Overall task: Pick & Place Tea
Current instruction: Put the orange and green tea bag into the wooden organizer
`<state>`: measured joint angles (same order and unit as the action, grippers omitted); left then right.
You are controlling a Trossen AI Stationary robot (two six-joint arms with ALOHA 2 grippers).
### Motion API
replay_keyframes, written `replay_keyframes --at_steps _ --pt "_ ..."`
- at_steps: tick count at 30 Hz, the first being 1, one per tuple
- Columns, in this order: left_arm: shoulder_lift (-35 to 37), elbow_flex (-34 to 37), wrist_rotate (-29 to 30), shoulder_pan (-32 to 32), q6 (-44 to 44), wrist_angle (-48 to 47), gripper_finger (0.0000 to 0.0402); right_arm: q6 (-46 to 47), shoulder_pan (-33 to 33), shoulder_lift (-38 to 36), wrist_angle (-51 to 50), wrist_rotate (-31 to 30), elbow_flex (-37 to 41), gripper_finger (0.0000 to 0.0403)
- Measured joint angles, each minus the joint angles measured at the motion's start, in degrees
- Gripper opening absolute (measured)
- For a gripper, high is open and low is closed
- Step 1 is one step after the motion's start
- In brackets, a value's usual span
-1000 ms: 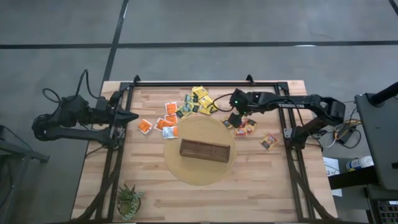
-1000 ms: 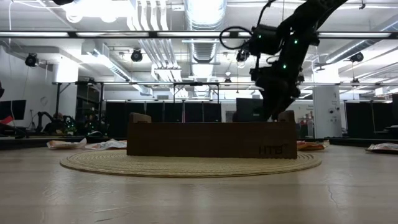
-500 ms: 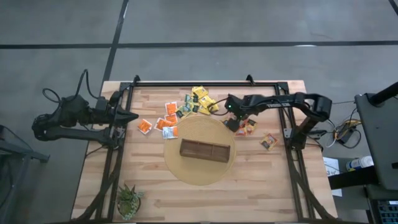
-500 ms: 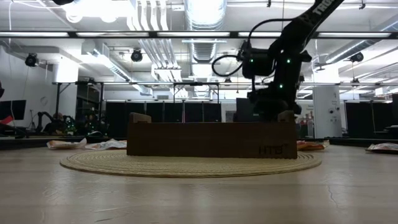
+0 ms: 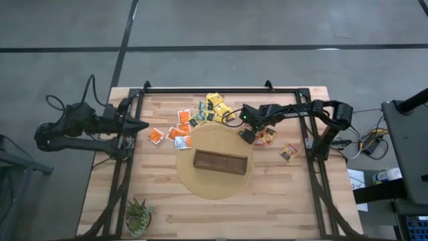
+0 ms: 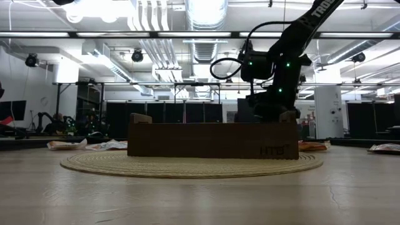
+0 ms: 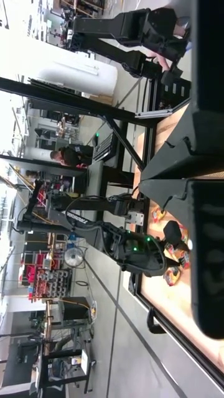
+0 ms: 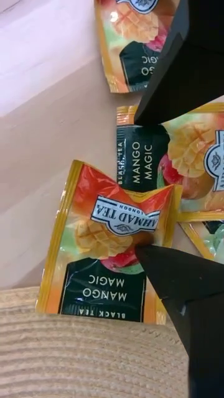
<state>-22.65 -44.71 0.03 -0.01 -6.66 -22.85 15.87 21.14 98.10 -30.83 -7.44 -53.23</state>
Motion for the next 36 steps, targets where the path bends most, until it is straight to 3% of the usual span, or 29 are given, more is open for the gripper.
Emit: replay_keyframes --at_steps 4,7,21,36 --pt "0.0 0.0 0.0 0.0 0.0 0.0 0.0 -1.2 -0.3 0.0 -0.1 -0.1 0.0 0.0314" --pt "0.0 0.0 0.0 0.0 0.0 0.0 0.0 -1.5 -0.3 0.0 -0.2 -0.1 0.0 0.0282" --pt "0.0 0.0 0.0 0.0 0.0 0.0 0.0 -4.6 -0.3 -0.1 0.0 -1.6 0.0 0.0023" --pt "0.0 0.0 0.0 0.0 0.0 0.1 0.0 -4.1 -4.7 -7.2 8.3 -1.7 0.0 0.0013"
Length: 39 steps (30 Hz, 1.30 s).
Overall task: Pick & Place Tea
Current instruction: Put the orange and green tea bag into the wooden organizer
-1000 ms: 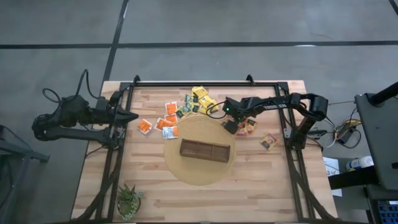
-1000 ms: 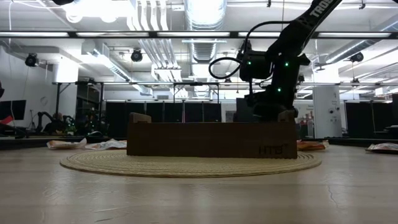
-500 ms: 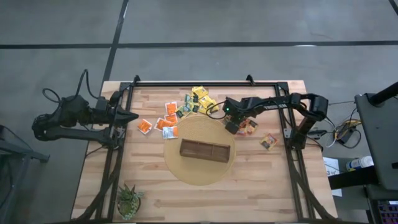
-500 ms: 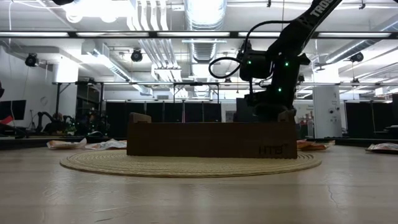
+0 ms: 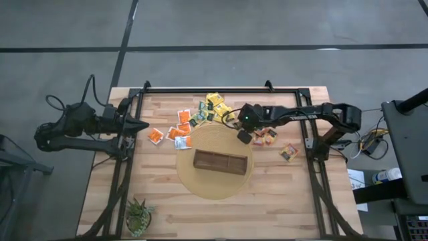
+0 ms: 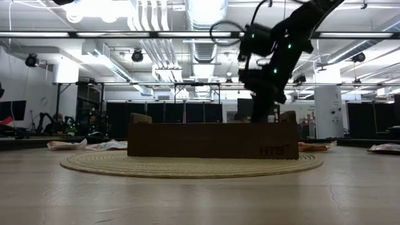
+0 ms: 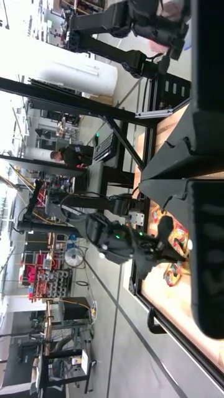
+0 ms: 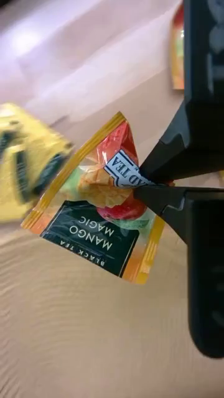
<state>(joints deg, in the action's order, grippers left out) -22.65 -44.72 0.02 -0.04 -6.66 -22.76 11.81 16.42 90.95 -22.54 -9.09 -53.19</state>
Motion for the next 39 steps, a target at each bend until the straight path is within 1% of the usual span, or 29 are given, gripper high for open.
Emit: replay_keyframes --at_steps 4,10,17,20,23,25,27,32,35,39 --pt "0.0 0.0 0.0 0.0 0.0 0.0 0.0 0.0 -2.6 -3.6 1.5 0.0 0.0 0.0013" --pt "0.0 0.0 0.0 0.0 0.0 0.0 0.0 -0.7 -7.1 -7.9 8.4 0.1 0.0 0.0013" --pt "0.0 0.0 0.0 0.0 0.0 -0.1 0.0 -8.3 -13.7 -10.8 16.2 0.1 0.0 0.0013" --pt "0.0 0.0 0.0 0.0 0.1 0.0 0.0 -11.9 -16.0 -11.5 17.7 0.1 0.0 0.0013" --pt "-0.1 0.0 0.0 0.0 -0.4 0.3 0.0 -13.2 -17.5 -11.8 17.5 0.1 0.0 0.0013" --pt "-0.8 1.0 -0.1 0.0 -0.3 4.3 0.0 -13.3 -17.7 -12.0 17.3 0.1 0.0 0.0013" --pt "-1.8 3.2 -0.2 0.0 0.3 11.0 0.0 -12.5 -17.7 -12.2 17.5 0.0 0.0 0.0013" --pt "-6.5 10.6 -0.3 0.0 -1.9 33.2 0.0 -12.0 -17.8 -12.3 17.4 -3.6 0.0 0.0013" --pt "-9.5 15.0 -0.3 0.0 -2.9 43.7 0.0 -12.1 -18.3 -12.4 17.3 -7.1 0.0 0.0013" --pt "-12.3 20.2 -0.3 0.0 -3.7 51.6 0.0 -14.2 -19.3 -12.3 16.8 -15.9 0.0 0.0013"
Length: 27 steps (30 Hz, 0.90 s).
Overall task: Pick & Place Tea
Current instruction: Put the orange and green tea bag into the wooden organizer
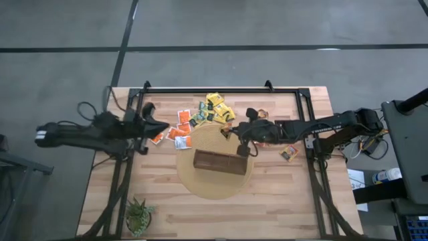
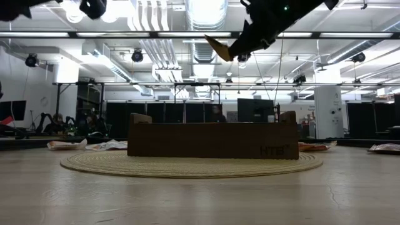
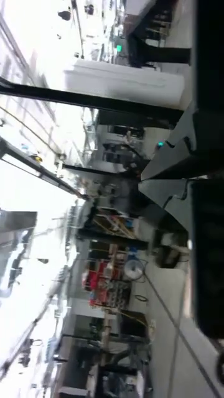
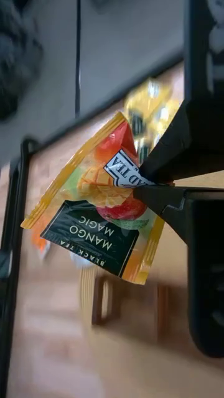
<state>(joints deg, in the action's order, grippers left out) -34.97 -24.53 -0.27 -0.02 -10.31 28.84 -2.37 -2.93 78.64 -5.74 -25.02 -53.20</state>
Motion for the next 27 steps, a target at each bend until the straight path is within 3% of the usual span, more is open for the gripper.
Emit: replay_keyframes --at_steps 7,13,20,27 --pt "-4.2 4.2 0.2 0.0 -0.9 14.7 0.0 -4.1 -3.5 0.1 0.6 -17.6 0.0 0.0013" --pt "-7.2 3.5 0.3 0.0 3.0 15.1 0.0 -9.3 -7.4 0.1 3.7 -30.8 0.0 0.0013" --pt "-11.8 2.4 8.0 0.0 4.1 15.6 0.0 -14.5 -10.4 0.1 8.2 -34.5 0.0 0.0013" --pt "-17.2 -0.2 5.4 0.0 7.8 15.6 0.0 -15.7 -10.6 0.2 8.2 -35.2 -0.1 0.0013"
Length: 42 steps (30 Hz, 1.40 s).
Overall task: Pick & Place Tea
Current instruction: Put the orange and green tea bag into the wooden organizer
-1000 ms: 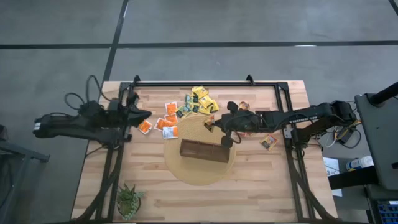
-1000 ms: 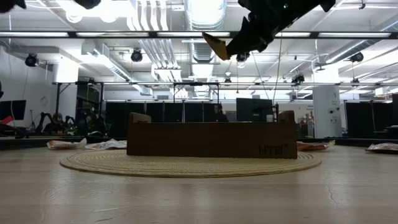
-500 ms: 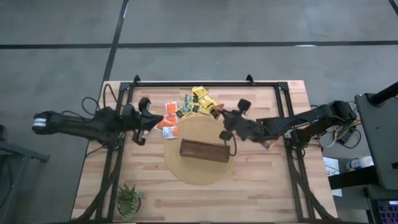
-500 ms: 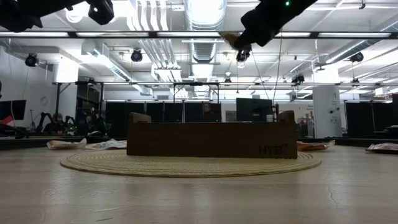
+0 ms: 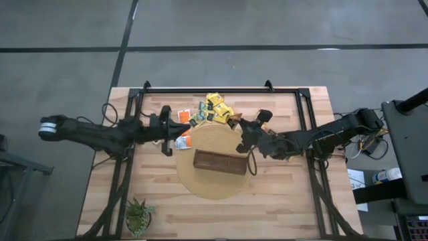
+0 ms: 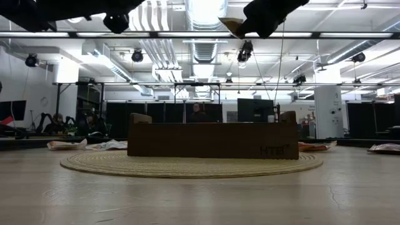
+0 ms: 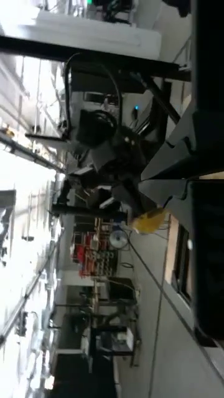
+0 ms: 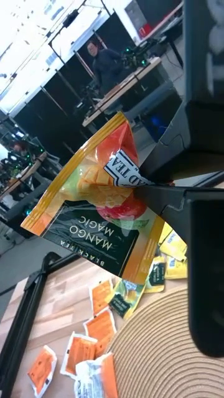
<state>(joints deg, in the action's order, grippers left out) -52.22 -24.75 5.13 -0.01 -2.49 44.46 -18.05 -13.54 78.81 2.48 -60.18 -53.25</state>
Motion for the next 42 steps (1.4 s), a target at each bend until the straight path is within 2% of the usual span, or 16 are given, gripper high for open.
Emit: replay_keyframes --at_steps 6,16,18,21,23,29,33,42 --pt "-6.5 -2.6 -0.2 0.0 6.3 -0.4 0.0032 -0.1 0.0 0.0 0.0 0.0 0.0 0.0013" --pt "-17.5 -10.7 -1.4 -0.1 9.4 -0.5 0.0161 0.0 -0.2 0.0 0.0 0.2 0.0 0.0013" --pt "-19.5 -12.3 -1.2 -0.1 6.7 -0.5 0.0187 0.0 -0.3 0.0 -0.1 0.2 0.0 0.0013" --pt "-22.2 -15.0 -1.1 0.0 -2.6 -0.7 0.0221 -0.1 -0.6 0.0 -0.1 0.2 0.0 0.0013" --pt "-23.6 -16.6 -1.1 0.1 -4.5 -0.9 0.0237 -0.3 -0.9 0.0 -0.1 0.2 0.0 0.0013" --pt "-27.9 -19.9 2.5 0.1 -5.7 -0.7 0.0247 -0.5 -1.2 0.0 -0.1 0.2 0.0 0.0013" --pt "-30.9 -22.1 2.7 0.2 -8.3 -0.9 0.0247 -0.6 -1.2 0.0 0.0 0.2 0.0 0.0013" --pt "-36.2 -26.8 2.9 0.3 -6.9 -0.6 0.0244 -0.6 -1.2 0.0 -0.1 0.2 0.0 0.0013"
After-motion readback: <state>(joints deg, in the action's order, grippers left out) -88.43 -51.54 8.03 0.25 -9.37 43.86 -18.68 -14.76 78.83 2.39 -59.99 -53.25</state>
